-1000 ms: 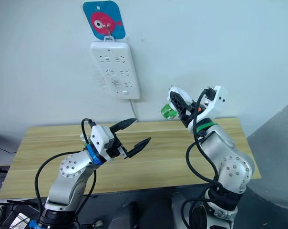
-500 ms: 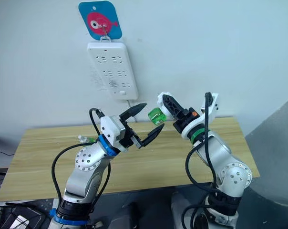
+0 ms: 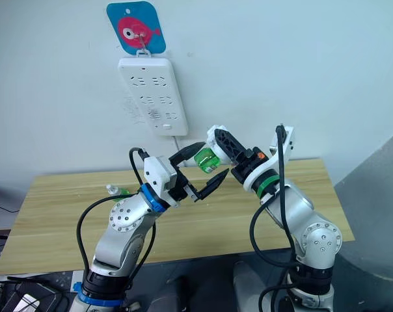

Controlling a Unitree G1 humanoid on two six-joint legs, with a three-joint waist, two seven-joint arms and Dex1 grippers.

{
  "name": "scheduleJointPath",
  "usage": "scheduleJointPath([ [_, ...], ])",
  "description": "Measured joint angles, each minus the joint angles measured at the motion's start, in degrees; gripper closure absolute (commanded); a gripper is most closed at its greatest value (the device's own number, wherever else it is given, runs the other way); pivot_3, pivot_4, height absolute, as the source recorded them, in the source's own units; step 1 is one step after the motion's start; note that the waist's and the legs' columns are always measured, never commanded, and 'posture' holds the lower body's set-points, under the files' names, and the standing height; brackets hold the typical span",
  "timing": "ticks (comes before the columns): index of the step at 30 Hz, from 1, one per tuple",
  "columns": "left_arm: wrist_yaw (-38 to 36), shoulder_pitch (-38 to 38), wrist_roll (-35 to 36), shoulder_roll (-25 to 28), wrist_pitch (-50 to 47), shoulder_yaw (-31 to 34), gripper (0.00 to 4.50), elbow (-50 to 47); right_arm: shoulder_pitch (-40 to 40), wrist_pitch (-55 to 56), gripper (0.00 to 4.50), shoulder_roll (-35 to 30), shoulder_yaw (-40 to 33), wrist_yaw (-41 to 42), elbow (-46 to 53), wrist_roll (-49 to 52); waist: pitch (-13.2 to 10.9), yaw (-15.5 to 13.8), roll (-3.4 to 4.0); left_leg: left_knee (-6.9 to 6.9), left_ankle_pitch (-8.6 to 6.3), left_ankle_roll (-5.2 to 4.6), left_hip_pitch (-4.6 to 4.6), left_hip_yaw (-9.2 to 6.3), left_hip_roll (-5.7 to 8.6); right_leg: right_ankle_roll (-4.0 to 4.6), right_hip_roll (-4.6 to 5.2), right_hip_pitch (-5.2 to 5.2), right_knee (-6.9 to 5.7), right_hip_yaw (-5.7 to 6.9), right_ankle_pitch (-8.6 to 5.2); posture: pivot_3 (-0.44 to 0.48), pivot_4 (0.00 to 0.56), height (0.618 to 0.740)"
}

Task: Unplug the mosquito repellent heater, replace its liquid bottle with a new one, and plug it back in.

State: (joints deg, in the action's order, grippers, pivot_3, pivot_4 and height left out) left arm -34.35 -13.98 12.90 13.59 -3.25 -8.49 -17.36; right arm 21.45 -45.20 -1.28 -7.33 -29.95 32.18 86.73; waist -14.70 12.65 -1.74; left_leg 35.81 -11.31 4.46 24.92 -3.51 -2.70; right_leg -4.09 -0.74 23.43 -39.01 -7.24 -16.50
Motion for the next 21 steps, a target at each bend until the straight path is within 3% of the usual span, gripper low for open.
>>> scheduleJointPath([
  [1, 0.00, -0.01, 0.25, 0.00, -0.13, 0.01, 0.00, 0.00, -0.01, 0.43, 1.55, -0.40, 0.23, -0.09, 0.00, 0.07, 0.00, 0.00, 0.00, 0.00, 0.00, 0.00, 0.00, 0.00, 0.00, 0.00, 0.00, 0.00, 0.00, 0.00, 0.00, -0.258, 0.225, 0.740],
  [8, -0.20, 0.26, 1.33, 0.28, -0.26, 0.16, 2.14, -0.15, -0.08, 3.32, 1.55, -2.72, 2.32, -0.33, 0.00, 1.12, 0.00, -0.03, 0.00, 0.00, 0.00, 0.00, 0.00, 0.00, 0.00, 0.00, -0.01, 0.00, 0.00, 0.00, 0.00, -0.257, 0.224, 0.740],
  [19, -2.19, 0.17, 2.40, 2.48, -0.28, 0.03, 2.20, -0.20, -0.55, 5.09, 1.55, -8.40, 4.01, 0.35, -0.77, 6.54, 0.00, -0.11, 0.00, 0.01, 0.00, 0.00, 0.00, 0.01, 0.00, 0.00, 0.00, 0.00, 0.00, -0.02, 0.00, -0.254, 0.224, 0.740],
  [21, -3.72, 0.13, 2.87, 3.84, -0.13, 0.07, 2.20, -0.28, -0.90, 4.44, 0.82, -10.95, 4.07, 2.46, -1.21, 8.22, 0.00, -0.13, 0.00, 0.01, 0.00, 0.00, 0.00, 0.01, 0.00, 0.01, 0.00, 0.00, 0.00, -0.02, 0.00, -0.251, 0.224, 0.740],
])
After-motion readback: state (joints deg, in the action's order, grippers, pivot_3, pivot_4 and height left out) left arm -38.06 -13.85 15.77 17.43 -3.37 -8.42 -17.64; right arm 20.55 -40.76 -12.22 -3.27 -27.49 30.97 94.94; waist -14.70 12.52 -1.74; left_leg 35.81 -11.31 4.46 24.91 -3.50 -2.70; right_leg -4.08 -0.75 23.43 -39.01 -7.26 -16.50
